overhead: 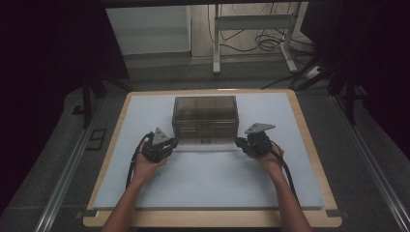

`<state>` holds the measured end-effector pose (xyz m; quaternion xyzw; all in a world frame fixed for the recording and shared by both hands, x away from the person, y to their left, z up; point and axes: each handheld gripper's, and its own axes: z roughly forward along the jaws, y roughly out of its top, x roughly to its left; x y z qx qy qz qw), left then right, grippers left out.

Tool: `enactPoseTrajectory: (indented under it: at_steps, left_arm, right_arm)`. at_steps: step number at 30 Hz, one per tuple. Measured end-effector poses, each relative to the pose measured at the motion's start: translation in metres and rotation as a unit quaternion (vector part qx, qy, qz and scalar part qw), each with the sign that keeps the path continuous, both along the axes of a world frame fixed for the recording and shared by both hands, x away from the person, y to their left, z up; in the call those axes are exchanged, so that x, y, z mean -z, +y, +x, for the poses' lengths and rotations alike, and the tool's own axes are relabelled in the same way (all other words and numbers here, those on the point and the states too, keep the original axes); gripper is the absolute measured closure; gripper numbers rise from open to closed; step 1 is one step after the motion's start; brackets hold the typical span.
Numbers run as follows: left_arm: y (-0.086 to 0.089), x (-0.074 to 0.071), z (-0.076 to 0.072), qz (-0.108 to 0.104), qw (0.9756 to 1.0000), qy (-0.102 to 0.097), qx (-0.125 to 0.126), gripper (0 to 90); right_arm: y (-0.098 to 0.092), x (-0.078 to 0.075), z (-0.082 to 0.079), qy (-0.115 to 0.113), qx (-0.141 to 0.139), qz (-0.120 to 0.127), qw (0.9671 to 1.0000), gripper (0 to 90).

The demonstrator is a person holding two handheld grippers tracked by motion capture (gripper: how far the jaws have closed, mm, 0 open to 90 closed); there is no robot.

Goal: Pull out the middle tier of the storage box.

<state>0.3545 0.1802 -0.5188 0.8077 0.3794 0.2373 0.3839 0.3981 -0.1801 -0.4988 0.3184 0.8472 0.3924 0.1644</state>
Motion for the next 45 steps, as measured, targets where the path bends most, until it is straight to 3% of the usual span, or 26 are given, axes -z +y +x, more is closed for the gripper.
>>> enactPoseTrajectory:
  at_steps: [45]
  left_arm:
    - [0.001,0.003,-0.027,0.002,0.9999,-0.002,0.012,78.4]
  right_arm:
    - [-0.005,0.003,-0.026,0.0,-0.013,-0.001,0.9999,79.3]
